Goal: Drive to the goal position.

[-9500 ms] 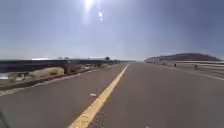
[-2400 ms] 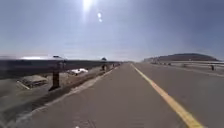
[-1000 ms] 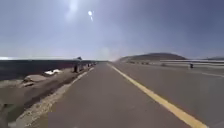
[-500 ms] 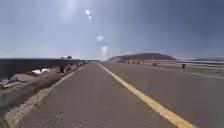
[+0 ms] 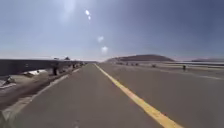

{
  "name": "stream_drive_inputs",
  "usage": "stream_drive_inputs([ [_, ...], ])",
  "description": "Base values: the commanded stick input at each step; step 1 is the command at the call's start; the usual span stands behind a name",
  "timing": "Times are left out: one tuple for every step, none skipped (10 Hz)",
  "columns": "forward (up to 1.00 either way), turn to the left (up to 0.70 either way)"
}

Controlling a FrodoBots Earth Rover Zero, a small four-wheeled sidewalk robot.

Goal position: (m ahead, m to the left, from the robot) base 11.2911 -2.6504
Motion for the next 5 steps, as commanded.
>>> stream_drive_inputs([
  [0.85, 0.17],
  [0.85, 0.00],
  [0.85, 0.00],
  [0.85, 0.00],
  [0.85, 0.00],
])
